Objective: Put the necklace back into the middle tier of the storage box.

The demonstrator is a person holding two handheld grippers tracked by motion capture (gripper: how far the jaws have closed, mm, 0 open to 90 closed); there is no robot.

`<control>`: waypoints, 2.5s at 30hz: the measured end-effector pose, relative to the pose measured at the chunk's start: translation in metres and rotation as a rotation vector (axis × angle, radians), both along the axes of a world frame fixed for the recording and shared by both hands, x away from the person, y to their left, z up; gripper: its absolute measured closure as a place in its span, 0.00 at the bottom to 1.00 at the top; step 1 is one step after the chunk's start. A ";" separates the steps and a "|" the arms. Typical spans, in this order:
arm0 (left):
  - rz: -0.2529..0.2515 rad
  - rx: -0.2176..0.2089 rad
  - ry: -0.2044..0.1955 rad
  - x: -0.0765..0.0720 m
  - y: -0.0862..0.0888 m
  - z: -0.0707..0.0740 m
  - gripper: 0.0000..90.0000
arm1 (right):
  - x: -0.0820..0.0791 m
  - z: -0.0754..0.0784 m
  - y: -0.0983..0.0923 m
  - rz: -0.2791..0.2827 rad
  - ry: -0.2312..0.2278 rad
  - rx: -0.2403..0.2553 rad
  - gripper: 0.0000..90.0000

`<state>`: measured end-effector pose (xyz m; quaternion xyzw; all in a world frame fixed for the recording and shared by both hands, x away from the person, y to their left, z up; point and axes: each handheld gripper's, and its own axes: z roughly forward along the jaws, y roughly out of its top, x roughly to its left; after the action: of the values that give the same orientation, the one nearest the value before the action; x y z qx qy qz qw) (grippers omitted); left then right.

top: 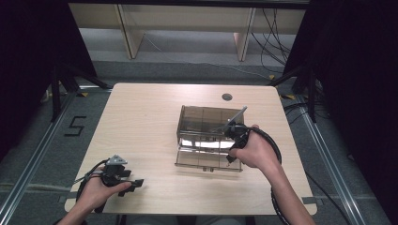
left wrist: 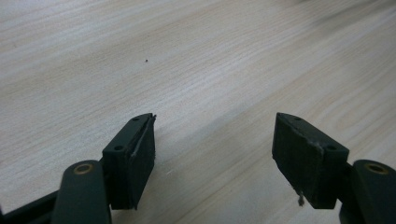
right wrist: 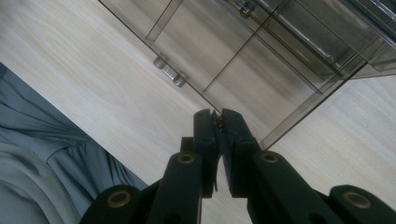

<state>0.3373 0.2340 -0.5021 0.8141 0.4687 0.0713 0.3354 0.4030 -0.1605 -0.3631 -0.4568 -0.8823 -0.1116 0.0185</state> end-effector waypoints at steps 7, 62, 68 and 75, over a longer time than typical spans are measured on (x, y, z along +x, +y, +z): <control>-0.003 -0.003 0.002 0.000 0.000 0.001 0.33 | 0.003 -0.001 -0.001 0.004 0.011 0.003 0.95; 0.004 0.001 -0.012 0.000 0.000 0.003 0.33 | 0.025 -0.025 -0.015 -0.122 -0.068 0.013 0.95; 0.006 0.003 -0.014 0.000 0.000 0.003 0.33 | 0.027 -0.027 -0.016 -0.100 -0.074 0.016 0.95; 0.006 0.004 -0.013 0.000 0.000 0.003 0.33 | 0.029 -0.032 -0.016 -0.117 -0.076 -0.003 0.95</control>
<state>0.3372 0.2340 -0.4994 0.8129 0.4688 0.0784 0.3365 0.4318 -0.1767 -0.3955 -0.5028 -0.8545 -0.1284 -0.0224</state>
